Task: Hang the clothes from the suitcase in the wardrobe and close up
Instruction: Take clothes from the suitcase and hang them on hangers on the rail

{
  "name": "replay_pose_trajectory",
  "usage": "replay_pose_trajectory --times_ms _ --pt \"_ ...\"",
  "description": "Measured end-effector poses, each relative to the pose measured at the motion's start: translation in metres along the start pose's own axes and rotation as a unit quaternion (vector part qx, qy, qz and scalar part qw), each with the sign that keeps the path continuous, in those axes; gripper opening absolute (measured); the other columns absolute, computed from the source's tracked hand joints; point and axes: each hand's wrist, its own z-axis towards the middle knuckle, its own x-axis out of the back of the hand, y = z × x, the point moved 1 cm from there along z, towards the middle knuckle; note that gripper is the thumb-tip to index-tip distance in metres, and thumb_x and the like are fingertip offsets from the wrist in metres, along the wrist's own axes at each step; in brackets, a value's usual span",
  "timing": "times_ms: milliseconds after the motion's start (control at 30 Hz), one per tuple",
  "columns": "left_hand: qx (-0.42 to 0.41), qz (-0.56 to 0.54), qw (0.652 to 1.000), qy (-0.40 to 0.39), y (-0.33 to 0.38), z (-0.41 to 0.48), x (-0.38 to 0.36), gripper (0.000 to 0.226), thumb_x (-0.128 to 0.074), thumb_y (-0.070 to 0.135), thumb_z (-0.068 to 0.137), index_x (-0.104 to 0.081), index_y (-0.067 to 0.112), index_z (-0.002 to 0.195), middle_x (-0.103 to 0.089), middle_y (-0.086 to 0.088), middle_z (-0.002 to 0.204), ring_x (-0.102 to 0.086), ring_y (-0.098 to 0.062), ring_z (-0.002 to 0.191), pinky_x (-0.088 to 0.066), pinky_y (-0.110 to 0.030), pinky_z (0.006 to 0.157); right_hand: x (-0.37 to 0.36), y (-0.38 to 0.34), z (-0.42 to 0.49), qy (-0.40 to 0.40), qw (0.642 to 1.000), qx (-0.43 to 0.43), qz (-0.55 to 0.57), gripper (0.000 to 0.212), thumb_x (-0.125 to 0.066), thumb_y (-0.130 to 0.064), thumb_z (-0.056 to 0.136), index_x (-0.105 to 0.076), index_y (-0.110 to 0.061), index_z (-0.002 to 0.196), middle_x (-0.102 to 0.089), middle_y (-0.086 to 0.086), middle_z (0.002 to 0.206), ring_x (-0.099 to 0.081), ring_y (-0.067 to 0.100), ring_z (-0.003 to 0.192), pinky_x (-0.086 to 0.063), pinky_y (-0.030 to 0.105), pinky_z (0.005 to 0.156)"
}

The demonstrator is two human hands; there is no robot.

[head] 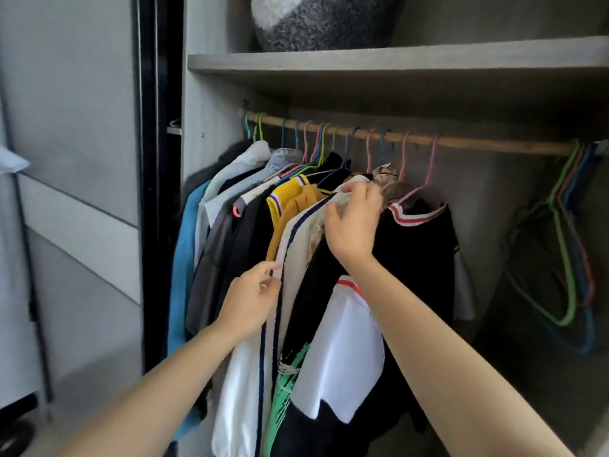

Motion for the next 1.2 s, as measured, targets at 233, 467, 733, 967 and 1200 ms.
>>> replay_pose_trajectory --times_ms 233,467,733,967,1200 --pt "0.194 0.11 0.97 0.098 -0.11 -0.126 0.111 0.021 -0.054 0.005 0.09 -0.07 0.012 0.104 -0.072 -0.009 0.091 -0.068 -0.028 0.084 -0.053 -0.036 0.083 -0.086 -0.071 -0.157 -0.281 0.957 0.053 0.046 0.024 -0.057 -0.011 0.089 -0.056 -0.005 0.112 -0.045 0.011 0.12 -0.041 0.027 0.114 -0.039 0.036 0.097" --pt "0.424 0.183 0.873 0.157 -0.175 -0.303 0.195 0.028 -0.047 0.011 0.094 -0.063 0.012 0.116 -0.069 -0.012 0.11 -0.061 -0.032 0.105 -0.042 -0.03 0.087 -0.131 -0.094 -0.336 -0.569 0.82 0.041 -0.037 0.038 -0.059 -0.025 0.09 -0.052 -0.005 0.123 -0.038 0.013 0.131 -0.035 0.033 0.125 -0.034 0.038 0.105" --pt "0.558 0.224 0.773 0.201 -0.221 -0.435 0.232 0.029 -0.046 0.019 0.095 -0.058 0.018 0.122 -0.068 -0.005 0.102 -0.062 -0.024 0.086 -0.045 -0.031 0.075 -0.191 -0.13 -0.462 -0.713 0.689 0.125 -0.038 0.048 -0.055 -0.034 0.094 -0.048 -0.012 0.135 -0.04 0.012 0.138 -0.034 0.029 0.131 -0.033 0.037 0.109" --pt "0.603 0.226 0.743 0.181 -0.35 -0.52 0.166 0.035 -0.049 0.026 0.096 -0.054 0.02 0.129 -0.055 0.003 0.133 -0.056 -0.016 0.115 -0.046 -0.031 0.09 -0.277 -0.096 -0.646 -0.778 0.603 0.173 0.038 0.038 -0.051 -0.03 0.097 -0.05 -0.012 0.13 -0.046 0.005 0.126 -0.042 0.023 0.12 -0.039 0.031 0.099" --pt "0.635 0.186 0.737 0.139 -0.558 -0.63 0.052 0.038 -0.048 0.032 0.098 -0.048 0.027 0.136 -0.034 0.009 0.152 -0.032 -0.008 0.138 -0.037 -0.024 0.105 -0.386 0.038 -0.859 -0.813 0.55 0.191 -0.009 0.046 -0.049 -0.038 0.096 -0.042 -0.023 0.139 -0.043 0.0 0.134 -0.04 0.019 0.126 -0.04 0.031 0.102"
